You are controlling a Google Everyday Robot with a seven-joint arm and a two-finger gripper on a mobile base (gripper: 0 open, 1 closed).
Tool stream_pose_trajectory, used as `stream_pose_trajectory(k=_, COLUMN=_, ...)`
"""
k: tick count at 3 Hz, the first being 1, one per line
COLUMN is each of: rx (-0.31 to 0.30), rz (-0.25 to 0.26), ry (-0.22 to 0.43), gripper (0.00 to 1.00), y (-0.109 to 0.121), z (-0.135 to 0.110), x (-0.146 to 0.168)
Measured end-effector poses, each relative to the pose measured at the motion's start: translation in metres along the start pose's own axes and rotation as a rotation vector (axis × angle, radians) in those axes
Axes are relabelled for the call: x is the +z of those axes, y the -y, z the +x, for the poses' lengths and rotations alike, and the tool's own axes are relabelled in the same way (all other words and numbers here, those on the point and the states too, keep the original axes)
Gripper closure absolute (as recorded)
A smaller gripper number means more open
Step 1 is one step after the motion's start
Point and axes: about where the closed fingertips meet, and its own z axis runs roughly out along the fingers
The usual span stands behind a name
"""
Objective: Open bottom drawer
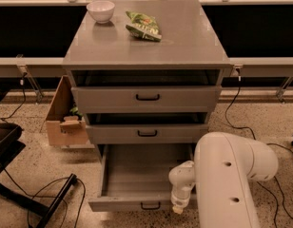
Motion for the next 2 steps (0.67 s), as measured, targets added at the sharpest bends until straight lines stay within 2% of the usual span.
stream_pose_trajectory(k=2, rx=0.000, rz=0.000, ry=0.000, gripper=0.22, y=0.0000, z=0.0000, x=0.0000)
